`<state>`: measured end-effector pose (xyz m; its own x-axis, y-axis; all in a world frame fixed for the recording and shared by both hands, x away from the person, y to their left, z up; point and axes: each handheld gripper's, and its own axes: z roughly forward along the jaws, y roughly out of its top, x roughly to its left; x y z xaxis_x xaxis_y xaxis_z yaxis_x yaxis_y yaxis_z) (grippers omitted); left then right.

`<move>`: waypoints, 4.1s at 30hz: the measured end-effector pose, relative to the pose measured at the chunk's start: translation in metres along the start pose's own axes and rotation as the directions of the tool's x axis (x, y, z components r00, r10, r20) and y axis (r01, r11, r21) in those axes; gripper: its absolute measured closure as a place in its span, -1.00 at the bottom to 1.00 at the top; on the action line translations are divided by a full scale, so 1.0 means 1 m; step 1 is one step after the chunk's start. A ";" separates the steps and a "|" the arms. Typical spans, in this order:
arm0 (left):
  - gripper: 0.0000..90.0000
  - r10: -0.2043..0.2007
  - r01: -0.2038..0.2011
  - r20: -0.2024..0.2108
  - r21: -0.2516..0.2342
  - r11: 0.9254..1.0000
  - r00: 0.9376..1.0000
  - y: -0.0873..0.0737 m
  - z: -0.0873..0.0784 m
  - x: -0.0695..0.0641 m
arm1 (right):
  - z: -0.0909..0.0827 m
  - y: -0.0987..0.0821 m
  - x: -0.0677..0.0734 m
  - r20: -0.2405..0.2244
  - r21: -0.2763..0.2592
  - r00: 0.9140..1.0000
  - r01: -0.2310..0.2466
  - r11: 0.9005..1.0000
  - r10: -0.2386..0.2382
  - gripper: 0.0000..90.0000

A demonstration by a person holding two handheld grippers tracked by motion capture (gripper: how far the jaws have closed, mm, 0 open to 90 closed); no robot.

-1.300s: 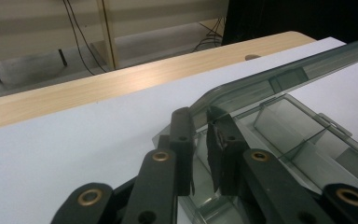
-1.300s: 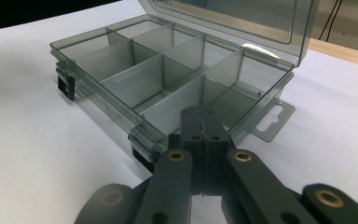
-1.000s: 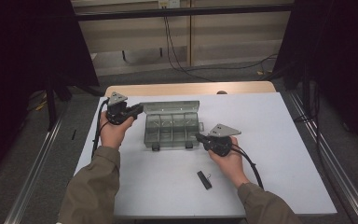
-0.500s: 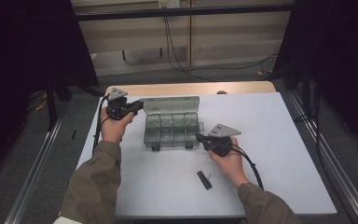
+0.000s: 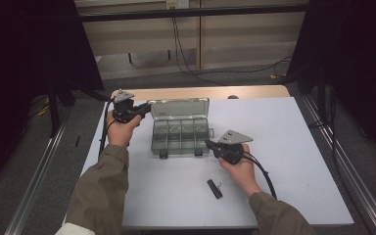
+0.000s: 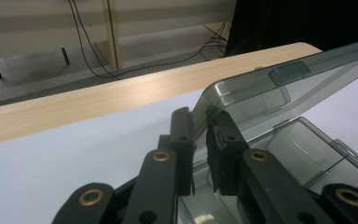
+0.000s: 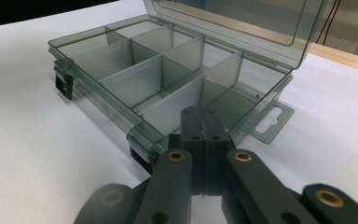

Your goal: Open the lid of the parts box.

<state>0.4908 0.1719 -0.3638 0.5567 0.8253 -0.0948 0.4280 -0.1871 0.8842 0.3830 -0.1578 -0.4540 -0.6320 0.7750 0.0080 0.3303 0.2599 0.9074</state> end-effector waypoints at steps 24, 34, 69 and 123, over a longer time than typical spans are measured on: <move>0.83 -0.026 0.026 -0.018 -0.004 1.000 1.000 0.003 0.014 0.007 | 0.000 -0.001 0.000 0.003 -0.005 1.000 0.003 1.000 -0.003 1.00; 0.84 -0.028 0.028 -0.030 0.003 1.000 0.999 0.001 0.024 0.010 | 0.000 -0.001 0.000 0.002 -0.010 1.000 -0.001 1.000 0.001 1.00; 0.87 -0.040 0.041 -0.058 0.012 0.999 0.998 -0.011 0.044 0.014 | 0.000 -0.003 0.000 0.001 -0.024 1.000 -0.002 1.000 0.002 1.00; 0.89 -0.063 0.068 -0.101 0.051 0.996 0.993 -0.029 0.067 0.017 | 0.000 -0.004 0.001 0.006 -0.028 1.000 -0.008 1.000 0.008 1.00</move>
<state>0.5355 0.1562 -0.4214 0.4538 0.8850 -0.1037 0.5009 -0.1572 0.8511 0.3815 -0.1583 -0.4576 -0.6249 0.7806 0.0124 0.3155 0.2380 0.9186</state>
